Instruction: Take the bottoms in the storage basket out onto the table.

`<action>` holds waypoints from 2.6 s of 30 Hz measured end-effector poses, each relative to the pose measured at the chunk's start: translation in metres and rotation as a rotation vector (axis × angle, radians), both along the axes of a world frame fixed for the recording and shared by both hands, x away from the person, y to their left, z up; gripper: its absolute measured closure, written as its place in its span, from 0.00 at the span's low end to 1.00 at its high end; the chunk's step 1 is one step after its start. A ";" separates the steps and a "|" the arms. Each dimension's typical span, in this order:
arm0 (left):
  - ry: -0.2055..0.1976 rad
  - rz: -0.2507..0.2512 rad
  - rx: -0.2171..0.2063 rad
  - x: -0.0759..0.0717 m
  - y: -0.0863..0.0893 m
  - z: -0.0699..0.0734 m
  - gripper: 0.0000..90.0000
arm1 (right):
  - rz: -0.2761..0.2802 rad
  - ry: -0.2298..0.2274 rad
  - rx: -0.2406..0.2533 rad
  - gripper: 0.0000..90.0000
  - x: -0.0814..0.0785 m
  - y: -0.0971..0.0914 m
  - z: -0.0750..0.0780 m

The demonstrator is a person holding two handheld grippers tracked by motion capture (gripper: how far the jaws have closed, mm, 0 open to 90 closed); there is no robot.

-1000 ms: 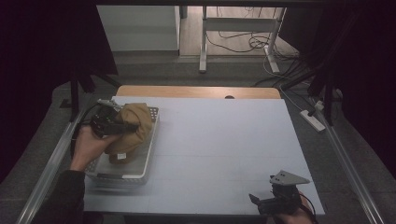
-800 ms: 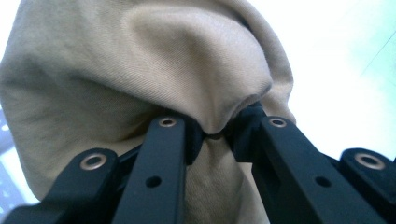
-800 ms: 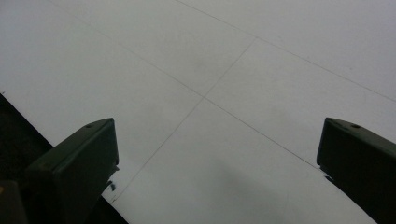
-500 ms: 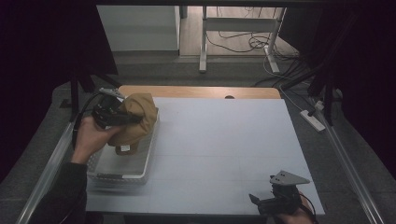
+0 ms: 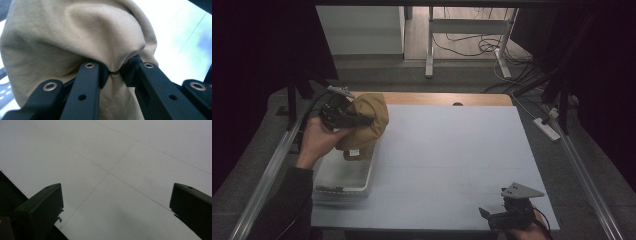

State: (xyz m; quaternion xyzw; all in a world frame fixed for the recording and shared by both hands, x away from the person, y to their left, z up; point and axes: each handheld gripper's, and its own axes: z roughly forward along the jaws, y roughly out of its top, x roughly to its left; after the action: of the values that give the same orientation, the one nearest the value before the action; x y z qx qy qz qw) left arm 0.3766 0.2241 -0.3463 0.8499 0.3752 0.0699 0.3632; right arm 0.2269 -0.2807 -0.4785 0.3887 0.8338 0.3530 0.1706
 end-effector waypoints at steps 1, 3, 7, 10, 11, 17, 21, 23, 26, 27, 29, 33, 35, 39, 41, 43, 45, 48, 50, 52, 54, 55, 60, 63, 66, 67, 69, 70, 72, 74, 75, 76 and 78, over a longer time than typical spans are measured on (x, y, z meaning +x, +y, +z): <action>-0.002 -0.003 0.000 0.001 -0.002 0.001 0.87 | 0.000 0.000 0.001 0.00 0.000 0.000 0.000; -0.006 -0.008 -0.003 0.002 -0.006 0.004 0.87 | -0.001 0.000 0.001 0.00 0.000 0.000 0.000; -0.008 -0.026 -0.003 0.005 -0.014 0.008 0.87 | 0.000 0.000 0.002 0.00 0.000 0.000 0.000; -0.013 -0.035 0.001 0.006 -0.021 0.011 0.87 | -0.001 0.000 0.003 0.00 0.000 0.000 0.000; -0.016 -0.037 0.003 0.007 -0.023 0.012 0.87 | -0.001 0.000 0.003 0.00 0.000 0.000 0.000; -0.024 -0.045 0.003 0.011 -0.033 0.016 0.87 | 0.000 -0.002 0.003 0.00 0.000 0.000 0.000; -0.026 -0.055 -0.018 0.013 -0.038 0.017 0.87 | 0.001 -0.002 0.004 0.00 0.000 0.000 0.000; -0.027 -0.061 -0.013 0.014 -0.043 0.019 0.87 | 0.002 -0.002 0.003 0.00 0.000 0.000 0.000; -0.029 -0.069 -0.010 0.015 -0.048 0.020 0.87 | 0.002 -0.002 0.003 0.00 0.000 0.000 0.000; -0.031 -0.073 -0.012 0.016 -0.051 0.020 0.87 | 0.002 -0.002 0.003 0.00 0.000 0.000 0.000; -0.031 -0.078 -0.017 0.016 -0.054 0.021 0.87 | 0.002 -0.002 0.003 0.00 0.000 0.000 0.000; -0.038 -0.095 -0.012 0.018 -0.064 0.022 0.87 | 0.003 -0.003 0.004 0.00 0.000 0.000 0.000; -0.040 -0.103 -0.011 0.019 -0.069 0.022 0.87 | 0.003 -0.002 0.004 0.00 0.000 0.000 0.000; -0.042 -0.119 -0.008 0.020 -0.079 0.019 0.87 | 0.003 -0.002 0.004 0.00 0.000 -0.001 0.000; -0.041 -0.127 -0.002 0.022 -0.085 0.018 0.87 | 0.004 -0.003 0.004 0.00 0.000 -0.001 0.000; -0.041 -0.133 0.003 0.023 -0.090 0.015 0.87 | 0.004 -0.002 0.005 0.00 0.000 -0.001 0.000; -0.040 -0.141 0.005 0.025 -0.096 0.013 0.87 | 0.004 -0.002 0.005 0.00 0.000 -0.001 0.000; -0.034 -0.154 -0.001 0.027 -0.104 0.010 0.87 | 0.004 -0.002 0.006 0.00 0.000 -0.001 0.000; -0.030 -0.163 0.003 0.028 -0.110 0.010 0.87 | 0.004 -0.001 0.006 0.00 0.000 -0.001 0.000; -0.028 -0.174 0.004 0.029 -0.115 0.009 0.87 | 0.006 -0.001 0.006 0.00 0.000 -0.001 0.000; -0.028 -0.185 0.008 0.031 -0.120 0.007 0.87 | 0.007 -0.001 0.006 0.00 0.000 -0.001 0.000; -0.028 -0.187 0.008 0.031 -0.123 0.006 0.87 | 0.007 -0.001 0.006 0.00 0.000 -0.001 0.000; -0.021 -0.197 0.017 0.035 -0.136 0.000 0.87 | 0.008 -0.001 0.005 0.00 0.000 -0.001 0.000; -0.017 -0.202 0.021 0.037 -0.142 -0.005 0.87 | 0.009 -0.001 0.006 0.00 0.000 -0.001 0.000; -0.015 -0.203 0.027 0.040 -0.148 -0.011 0.87 | 0.009 -0.001 0.008 0.00 -0.001 -0.001 0.000; -0.016 -0.204 0.029 0.041 -0.150 -0.014 0.87 | 0.010 -0.001 0.007 0.00 -0.001 -0.001 0.000; -0.013 -0.208 0.030 0.043 -0.153 -0.019 0.87 | 0.012 -0.002 0.006 0.00 -0.001 -0.001 0.000; -0.010 -0.207 0.030 0.044 -0.155 -0.022 0.87 | 0.012 -0.002 0.007 0.00 -0.001 -0.001 0.000; -0.005 -0.211 0.029 0.046 -0.158 -0.028 0.87 | 0.013 -0.002 0.007 0.00 -0.001 -0.001 0.000; -0.001 -0.215 0.028 0.048 -0.162 -0.035 0.87 | 0.013 -0.002 0.007 0.00 -0.001 -0.001 0.000; -0.001 -0.219 0.029 0.048 -0.163 -0.038 0.87 | 0.013 -0.002 0.007 0.00 -0.001 -0.001 0.000; 0.002 -0.222 0.024 0.049 -0.166 -0.041 0.87 | 0.014 -0.002 0.007 0.00 -0.001 -0.001 0.000; -0.004 -0.231 0.020 0.050 -0.168 -0.045 0.87 | 0.014 -0.002 0.007 0.00 -0.001 -0.001 0.000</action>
State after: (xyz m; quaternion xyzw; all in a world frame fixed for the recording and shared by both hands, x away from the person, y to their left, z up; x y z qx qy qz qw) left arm 0.4268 0.0559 -0.3917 0.8909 0.2734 0.0330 0.3612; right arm 0.2260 -0.2814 -0.4782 0.3831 0.8350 0.3576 0.1678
